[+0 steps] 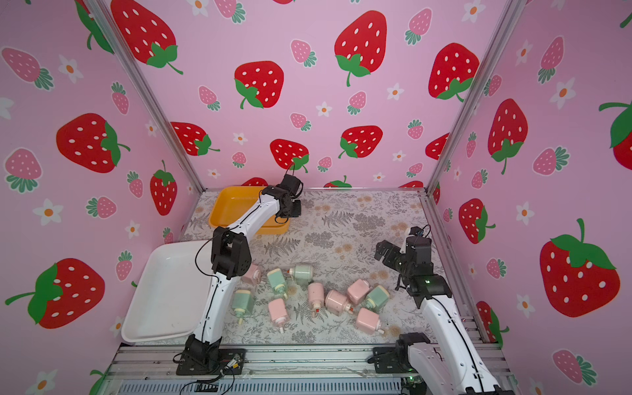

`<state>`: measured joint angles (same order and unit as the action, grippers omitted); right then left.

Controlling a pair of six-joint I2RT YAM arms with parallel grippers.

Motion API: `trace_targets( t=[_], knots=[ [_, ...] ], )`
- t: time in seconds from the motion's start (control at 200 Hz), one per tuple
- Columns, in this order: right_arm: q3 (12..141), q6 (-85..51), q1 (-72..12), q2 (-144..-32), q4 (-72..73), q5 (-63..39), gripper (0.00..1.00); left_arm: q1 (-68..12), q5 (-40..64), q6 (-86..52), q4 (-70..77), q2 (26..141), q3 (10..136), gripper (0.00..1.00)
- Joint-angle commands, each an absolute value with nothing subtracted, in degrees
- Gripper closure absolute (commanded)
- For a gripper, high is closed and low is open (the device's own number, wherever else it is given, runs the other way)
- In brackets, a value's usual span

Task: Place the pencil sharpeners by color into the storage box
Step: Move the storage box to the center of the board.

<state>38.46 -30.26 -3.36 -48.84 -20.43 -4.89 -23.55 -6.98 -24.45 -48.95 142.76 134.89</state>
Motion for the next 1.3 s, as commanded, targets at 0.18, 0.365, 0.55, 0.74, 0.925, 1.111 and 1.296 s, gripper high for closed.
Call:
trace_targets(
  t=[0.18, 0.365, 0.55, 0.74, 0.925, 1.111, 1.296],
  knots=[
    [37.9, -29.4, -3.7, -47.0, -22.0, -4.1, 0.00, -26.4, 1.0, -29.3, -45.1, 144.8, 137.0, 0.68],
    [37.7, -29.7, -3.6, -47.2, -22.0, -4.9, 0.00, -29.7, 4.7, -35.6, -39.2, 145.2, 136.8, 0.67],
    [37.5, -30.6, -3.7, -48.1, -20.5, -6.4, 0.00, -33.3, 8.9, -43.6, -29.8, 148.2, 138.1, 0.64],
    [38.6, -30.5, -3.7, -51.4, -17.8, -7.9, 0.00, -35.0, 15.9, -40.1, -29.4, 151.6, 149.5, 0.58],
    [42.0, -29.4, -3.7, -60.6, -14.2, -9.3, 0.00, -34.6, 8.7, -28.6, -31.2, 136.9, 135.5, 0.31],
    [48.6, -26.6, -5.3, -72.0, -10.5, -11.9, 0.00, -32.5, 2.1, -25.3, -25.2, 117.4, 109.8, 0.12],
    [56.9, -22.1, -10.7, -83.1, -9.3, -6.6, 0.03, -30.3, -4.0, -23.6, -18.6, 102.6, 89.9, 0.00]
  ],
)
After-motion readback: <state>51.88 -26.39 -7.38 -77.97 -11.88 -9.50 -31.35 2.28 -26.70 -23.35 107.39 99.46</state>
